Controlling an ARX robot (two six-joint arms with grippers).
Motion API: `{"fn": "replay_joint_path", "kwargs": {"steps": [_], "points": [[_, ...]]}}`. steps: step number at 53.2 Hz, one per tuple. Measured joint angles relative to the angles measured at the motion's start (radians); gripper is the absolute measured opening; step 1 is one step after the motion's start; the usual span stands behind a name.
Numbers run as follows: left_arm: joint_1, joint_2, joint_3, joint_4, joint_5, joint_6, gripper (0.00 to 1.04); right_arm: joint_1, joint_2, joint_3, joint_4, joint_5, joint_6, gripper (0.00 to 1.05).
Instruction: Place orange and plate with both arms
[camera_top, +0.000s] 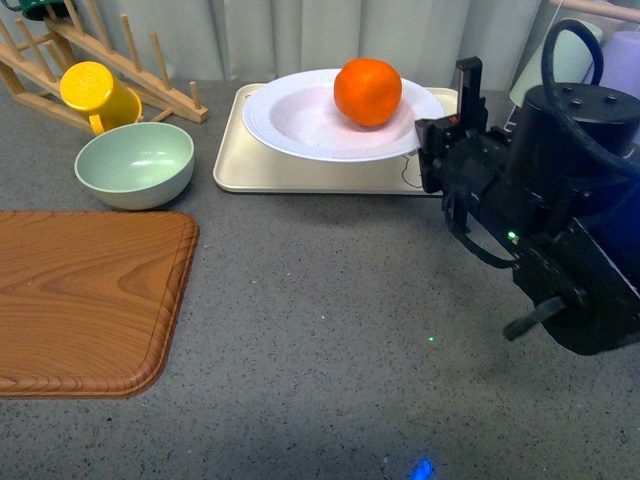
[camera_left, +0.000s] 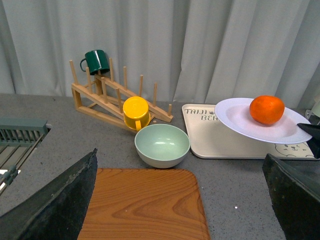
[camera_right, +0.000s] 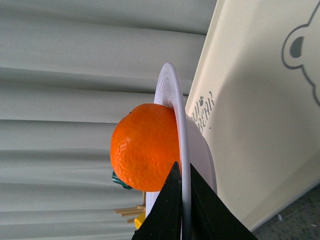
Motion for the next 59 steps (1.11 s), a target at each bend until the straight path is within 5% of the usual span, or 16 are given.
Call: {"fn": "replay_joint_path", "kwargs": {"steps": [32, 49, 59], "points": [[0.000, 0.000, 0.000, 0.000, 0.000, 0.000, 0.98, 0.062, 0.131, 0.305, -0.359, 0.174, 0.027, 0.02], [0.000, 0.000, 0.000, 0.000, -0.001, 0.000, 0.98, 0.038, 0.072, 0.220, -0.360, 0.138, -0.097, 0.61], [0.000, 0.000, 0.000, 0.000, 0.000, 0.000, 0.98, 0.000, -0.121, 0.061, -0.459, 0.195, -0.391, 0.98]]}}
